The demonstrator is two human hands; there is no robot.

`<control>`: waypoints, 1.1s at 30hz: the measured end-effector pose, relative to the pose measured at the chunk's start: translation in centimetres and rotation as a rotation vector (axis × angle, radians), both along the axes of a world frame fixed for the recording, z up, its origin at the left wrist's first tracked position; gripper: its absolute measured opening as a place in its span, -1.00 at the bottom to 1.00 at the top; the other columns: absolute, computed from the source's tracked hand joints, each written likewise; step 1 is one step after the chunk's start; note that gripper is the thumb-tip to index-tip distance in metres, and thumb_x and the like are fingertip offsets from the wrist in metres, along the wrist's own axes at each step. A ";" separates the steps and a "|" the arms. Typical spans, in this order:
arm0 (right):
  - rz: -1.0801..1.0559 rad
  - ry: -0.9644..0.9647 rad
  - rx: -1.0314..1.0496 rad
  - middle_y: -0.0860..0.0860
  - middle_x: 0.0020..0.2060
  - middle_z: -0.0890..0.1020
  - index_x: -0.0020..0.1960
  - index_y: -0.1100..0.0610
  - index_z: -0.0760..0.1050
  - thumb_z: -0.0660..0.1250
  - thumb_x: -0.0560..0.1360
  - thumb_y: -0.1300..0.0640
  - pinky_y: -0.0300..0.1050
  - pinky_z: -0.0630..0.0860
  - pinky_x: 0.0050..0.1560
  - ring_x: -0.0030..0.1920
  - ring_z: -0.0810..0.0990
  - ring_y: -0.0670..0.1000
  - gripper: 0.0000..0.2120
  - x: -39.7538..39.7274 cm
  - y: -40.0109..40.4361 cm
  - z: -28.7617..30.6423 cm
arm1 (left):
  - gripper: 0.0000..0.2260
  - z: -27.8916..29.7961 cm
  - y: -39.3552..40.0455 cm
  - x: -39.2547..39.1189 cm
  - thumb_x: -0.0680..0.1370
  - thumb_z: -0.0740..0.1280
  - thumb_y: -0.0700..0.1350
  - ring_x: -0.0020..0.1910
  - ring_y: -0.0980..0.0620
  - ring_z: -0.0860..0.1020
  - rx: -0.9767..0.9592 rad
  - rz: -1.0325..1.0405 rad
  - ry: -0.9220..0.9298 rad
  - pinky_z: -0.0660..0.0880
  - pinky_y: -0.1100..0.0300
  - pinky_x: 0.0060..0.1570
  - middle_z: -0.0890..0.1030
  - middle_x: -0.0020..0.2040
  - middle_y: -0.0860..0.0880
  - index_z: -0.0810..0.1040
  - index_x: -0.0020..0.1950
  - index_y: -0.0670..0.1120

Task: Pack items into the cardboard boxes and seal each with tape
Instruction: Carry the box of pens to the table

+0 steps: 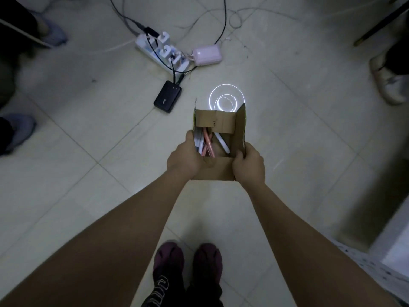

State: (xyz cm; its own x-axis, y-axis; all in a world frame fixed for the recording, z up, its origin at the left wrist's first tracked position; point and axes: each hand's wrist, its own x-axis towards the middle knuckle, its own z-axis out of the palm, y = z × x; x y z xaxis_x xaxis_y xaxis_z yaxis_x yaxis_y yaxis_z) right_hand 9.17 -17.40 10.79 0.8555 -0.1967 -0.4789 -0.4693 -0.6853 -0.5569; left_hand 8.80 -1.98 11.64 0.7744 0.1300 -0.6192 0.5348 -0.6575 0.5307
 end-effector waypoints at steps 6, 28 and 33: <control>-0.027 -0.034 0.078 0.00 -0.17 0.57 0.11 0.12 0.52 0.12 0.59 0.20 -0.08 0.45 -0.15 -0.14 0.54 0.08 -0.78 1.7 1.5 17.3 | -0.58 17.0 2.2 2.2 0.58 0.17 -0.18 -0.03 -0.19 0.53 0.074 -0.045 -0.045 0.42 0.07 -0.13 0.55 0.07 -0.20 0.19 0.43 -0.10; -0.072 -0.245 0.200 0.03 -0.14 0.62 0.01 0.05 0.57 0.18 0.58 0.16 -0.02 0.53 -0.06 -0.09 0.57 0.08 -0.81 15.2 -1.8 53.0 | -0.63 54.1 -0.2 15.7 0.55 0.19 -0.06 0.17 -0.24 0.48 0.048 0.013 -0.214 0.45 -0.06 0.14 0.45 0.23 -0.22 0.31 0.34 -0.10; -0.096 -0.231 0.220 -0.03 -0.04 0.67 0.21 0.00 0.57 0.21 0.57 0.09 -0.03 0.56 -0.03 -0.06 0.60 0.03 -0.73 23.2 -2.6 54.1 | -0.67 55.5 -0.8 22.9 0.55 0.18 -0.08 0.10 -0.23 0.50 -0.022 0.055 -0.222 0.47 -0.03 0.09 0.47 0.17 -0.21 0.34 0.30 -0.09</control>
